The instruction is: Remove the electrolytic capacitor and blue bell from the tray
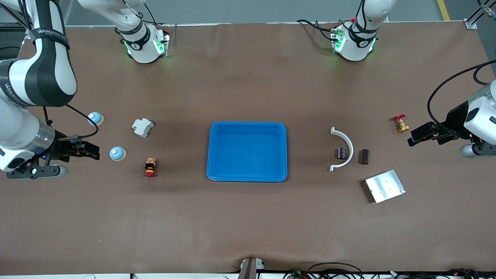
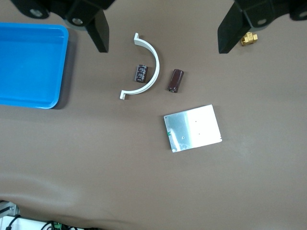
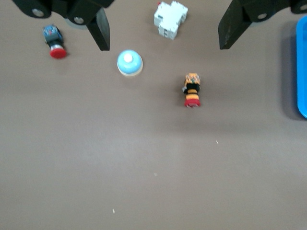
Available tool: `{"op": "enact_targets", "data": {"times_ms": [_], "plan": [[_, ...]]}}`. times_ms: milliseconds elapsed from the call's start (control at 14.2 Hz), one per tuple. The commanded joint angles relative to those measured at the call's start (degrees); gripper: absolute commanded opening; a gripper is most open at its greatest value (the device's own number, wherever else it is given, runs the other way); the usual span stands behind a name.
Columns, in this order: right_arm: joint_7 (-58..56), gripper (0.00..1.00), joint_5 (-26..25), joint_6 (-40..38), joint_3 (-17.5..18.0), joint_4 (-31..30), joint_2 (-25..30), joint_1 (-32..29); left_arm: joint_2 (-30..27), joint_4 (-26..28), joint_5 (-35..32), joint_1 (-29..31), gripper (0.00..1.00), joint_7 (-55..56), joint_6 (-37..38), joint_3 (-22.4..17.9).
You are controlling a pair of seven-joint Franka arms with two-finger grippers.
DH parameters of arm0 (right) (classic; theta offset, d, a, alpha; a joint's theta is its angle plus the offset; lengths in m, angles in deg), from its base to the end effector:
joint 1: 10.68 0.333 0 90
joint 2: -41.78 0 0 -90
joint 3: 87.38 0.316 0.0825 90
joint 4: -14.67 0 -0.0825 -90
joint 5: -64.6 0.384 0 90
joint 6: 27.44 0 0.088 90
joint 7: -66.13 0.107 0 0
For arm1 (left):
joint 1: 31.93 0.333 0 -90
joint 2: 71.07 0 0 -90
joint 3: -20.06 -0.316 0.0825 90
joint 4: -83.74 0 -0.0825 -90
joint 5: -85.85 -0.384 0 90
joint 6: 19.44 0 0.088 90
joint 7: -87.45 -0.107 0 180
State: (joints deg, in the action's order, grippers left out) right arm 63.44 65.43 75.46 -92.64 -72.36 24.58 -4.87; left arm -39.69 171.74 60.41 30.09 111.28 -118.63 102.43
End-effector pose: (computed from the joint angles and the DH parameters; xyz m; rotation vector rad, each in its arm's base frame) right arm 0.6499 0.0143 0.4877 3.1275 0.0891 -0.0347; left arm 0.6217 -0.0232 0.5574 3.0011 0.1041 0.1129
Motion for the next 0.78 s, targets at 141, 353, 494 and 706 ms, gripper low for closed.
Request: {"op": "enact_targets", "data": {"times_ms": [141,353,494,706], "plan": [[-0.2,1.0,-1.18,-5.77,-0.01,5.81,0.75,-0.97,0.36,-1.16,-1.45,-0.75,1.0,-1.42,-0.56,-0.54],[-0.81,1.0,-1.01,-12.44,0.25,5.55,5.67,-4.13,-0.26,-2.65,-1.54,-0.67,1.0,-1.33,-0.82,-0.63],[-0.73,1.0,-1.09,-15.52,0.17,5.29,8.22,-4.66,-3.23,-2.66,-1.63,-0.75,1.0,-1.5,-0.82,-1.25],[-1.52,1.0,-1.1,-16.68,-1.06,3.97,11.21,-4.66,-4.39,-2.84,-1.11,-0.58,1.0,-1.76,-0.74,-1.34]]}}
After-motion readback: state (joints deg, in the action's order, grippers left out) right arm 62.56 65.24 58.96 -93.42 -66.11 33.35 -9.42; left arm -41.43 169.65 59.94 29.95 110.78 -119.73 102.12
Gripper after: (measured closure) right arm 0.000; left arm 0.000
